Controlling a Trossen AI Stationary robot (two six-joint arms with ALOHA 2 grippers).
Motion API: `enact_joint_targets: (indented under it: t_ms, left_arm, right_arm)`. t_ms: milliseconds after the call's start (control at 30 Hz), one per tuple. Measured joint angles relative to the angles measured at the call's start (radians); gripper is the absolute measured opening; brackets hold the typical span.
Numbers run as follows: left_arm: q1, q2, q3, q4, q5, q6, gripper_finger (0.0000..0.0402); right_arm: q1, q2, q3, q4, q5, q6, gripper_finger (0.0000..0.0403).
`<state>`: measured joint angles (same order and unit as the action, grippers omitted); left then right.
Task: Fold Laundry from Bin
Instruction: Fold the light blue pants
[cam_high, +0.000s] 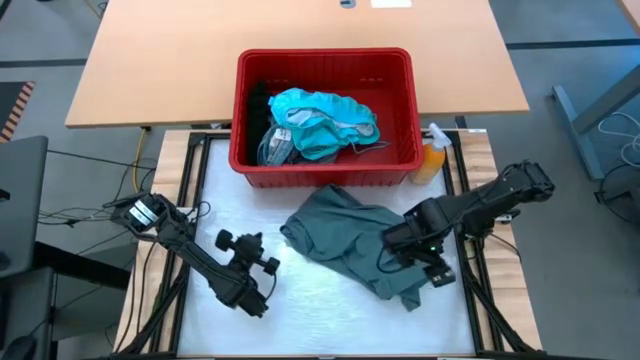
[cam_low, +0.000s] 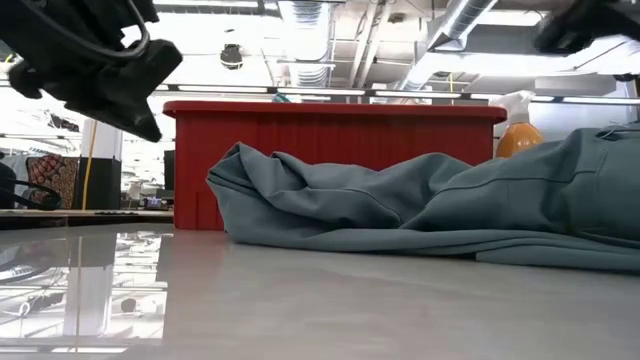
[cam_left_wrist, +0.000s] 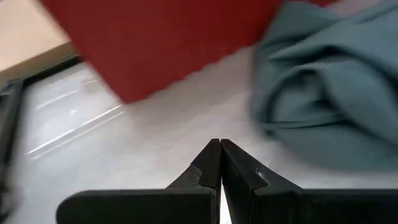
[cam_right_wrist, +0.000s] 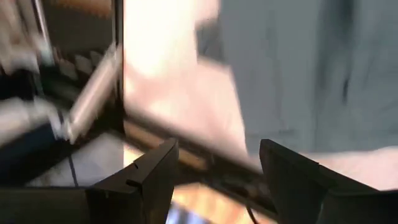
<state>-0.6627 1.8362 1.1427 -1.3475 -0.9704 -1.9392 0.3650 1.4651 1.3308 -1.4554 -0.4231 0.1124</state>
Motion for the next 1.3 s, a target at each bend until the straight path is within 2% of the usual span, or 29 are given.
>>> enact_joint_targets:
  t_ms: [133, 233, 300, 367, 467, 633, 667, 733, 833, 933, 1033, 1133, 1300]
  left_arm:
    - [-0.001, 0.000, 0.000, 0.203, -0.036, 0.262, 0.0000]
    - [-0.001, 0.000, 0.000, 0.332, -0.020, 0.507, 0.0000]
    - [-0.001, 0.000, 0.004, 0.373, 0.000, 0.601, 0.0000]
    - [-0.004, -0.002, 0.021, 0.373, 0.002, 0.639, 0.0000]
    - [-0.012, -0.011, 0.041, 0.367, -0.023, 0.680, 0.0000]
    - [-0.012, -0.011, 0.050, 0.333, -0.048, 0.690, 0.0000]
    - [-0.012, -0.011, 0.050, 0.319, -0.047, 0.690, 0.0000]
    - [-0.012, -0.012, 0.050, 0.305, -0.045, 0.698, 0.0000]
    - [-0.012, -0.024, 0.049, 0.287, -0.040, 0.724, 0.0000]
    - [-0.012, -0.042, 0.049, 0.280, -0.031, 0.756, 0.0000]
    - [-0.012, -0.066, 0.049, 0.280, -0.021, 0.781, 0.0000]
    - [-0.012, -0.089, 0.049, 0.279, -0.017, 0.795, 0.0000]
    - [-0.012, -0.119, 0.049, 0.281, -0.002, 0.792, 0.0000]
  right_arm:
    - [0.075, 0.004, 0.001, 0.253, 0.046, 0.162, 0.0254]
    - [0.201, 0.015, 0.001, 0.351, 0.163, 0.229, 0.0254]
    - [0.285, 0.025, 0.001, 0.375, 0.262, 0.347, 0.0254]
    - [0.367, 0.030, 0.001, 0.390, 0.350, 0.599, 0.0254]
    - [0.463, 0.027, -0.020, 0.461, 0.505, 1.074, 0.0254]
    - [0.613, 0.033, -0.139, 0.635, 0.951, 1.692, 0.0254]
    - [0.627, 0.040, -0.170, 0.645, 0.999, 1.795, 0.0254]
    - [0.655, 0.057, -0.221, 0.656, 1.027, 1.935, 0.0254]
    - [0.656, 0.101, -0.260, 0.677, 1.038, 2.031, 0.0254]
    - [0.639, 0.156, -0.264, 0.702, 1.075, 2.031, 0.0254]
    - [0.608, 0.199, -0.264, 0.708, 1.036, 2.034, 0.0254]
    - [0.599, 0.245, -0.264, 0.708, 1.052, 2.033, 0.0254]
    - [0.584, 0.255, -0.264, 0.682, 1.073, 2.029, 0.0254]
